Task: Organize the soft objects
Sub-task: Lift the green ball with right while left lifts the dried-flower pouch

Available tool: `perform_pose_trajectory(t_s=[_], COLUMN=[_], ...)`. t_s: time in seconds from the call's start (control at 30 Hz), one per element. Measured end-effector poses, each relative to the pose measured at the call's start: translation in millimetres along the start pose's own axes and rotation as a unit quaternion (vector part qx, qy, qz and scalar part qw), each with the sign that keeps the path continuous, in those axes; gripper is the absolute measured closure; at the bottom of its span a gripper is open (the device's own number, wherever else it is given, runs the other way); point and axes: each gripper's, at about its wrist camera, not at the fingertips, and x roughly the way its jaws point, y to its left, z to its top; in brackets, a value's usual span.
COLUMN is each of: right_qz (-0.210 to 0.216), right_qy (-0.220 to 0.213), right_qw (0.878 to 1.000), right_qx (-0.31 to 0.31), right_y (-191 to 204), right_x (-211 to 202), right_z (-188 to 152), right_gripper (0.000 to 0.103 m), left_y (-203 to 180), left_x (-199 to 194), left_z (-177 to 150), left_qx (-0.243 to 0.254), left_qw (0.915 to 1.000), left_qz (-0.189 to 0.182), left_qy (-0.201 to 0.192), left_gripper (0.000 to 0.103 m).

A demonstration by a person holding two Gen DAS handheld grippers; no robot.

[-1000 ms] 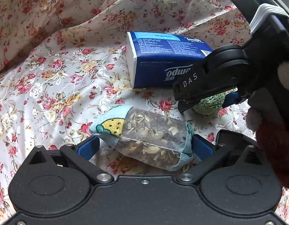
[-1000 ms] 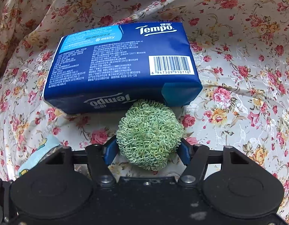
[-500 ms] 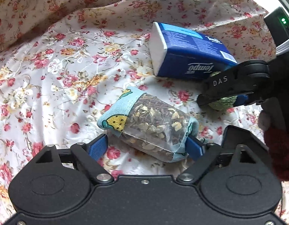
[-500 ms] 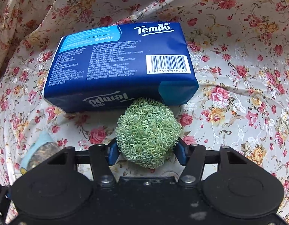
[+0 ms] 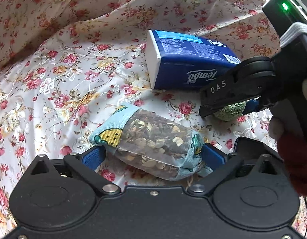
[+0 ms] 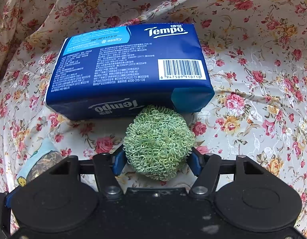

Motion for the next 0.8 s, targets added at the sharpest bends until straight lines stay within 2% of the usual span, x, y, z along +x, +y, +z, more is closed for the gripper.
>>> perform_pose_trajectory(t_s=[0.23, 0.3, 0.37, 0.43, 0.6, 0.8], right_qz=[-0.004, -0.005, -0.004, 0.000, 0.017, 0.027], right_qy=[0.000, -0.002, -0.005, -0.010, -0.024, -0.067], right_qw=[1.000, 1.000, 1.000, 1.000, 0.999, 0.997], right_qx=[0.001, -0.001, -0.005, -0.004, 0.019, 0.016], right_y=[1.7, 2.6, 2.4, 1.4, -7.2, -11.7], right_x=[-0.9, -1.4, -3.3, -5.5, -13.5, -41.6], right_z=[-1.5, -2.1, -3.2, -4.6, -9.1, -18.0], right_gripper=[0.041, 0.044, 0.047, 0.049, 0.051, 0.051], left_y=[-0.7, 0.7, 0.6, 0.2, -1.7, 1.2], left_x=[8.4, 7.2, 4.3, 1.2, -3.3, -20.7], left_z=[1.5, 1.1, 1.4, 1.5, 0.1, -1.1], left_qx=[-0.005, -0.009, -0.009, -0.010, -0.006, -0.004], left_qw=[0.9999, 0.9996, 0.9989, 0.9981, 0.9981, 0.9958], left_qz=[-0.011, -0.028, -0.046, -0.061, -0.060, -0.089], left_qy=[0.008, 0.000, -0.002, -0.003, -0.011, -0.024], left_gripper=[0.004, 0.017, 0.037, 0.045, 0.049, 0.050])
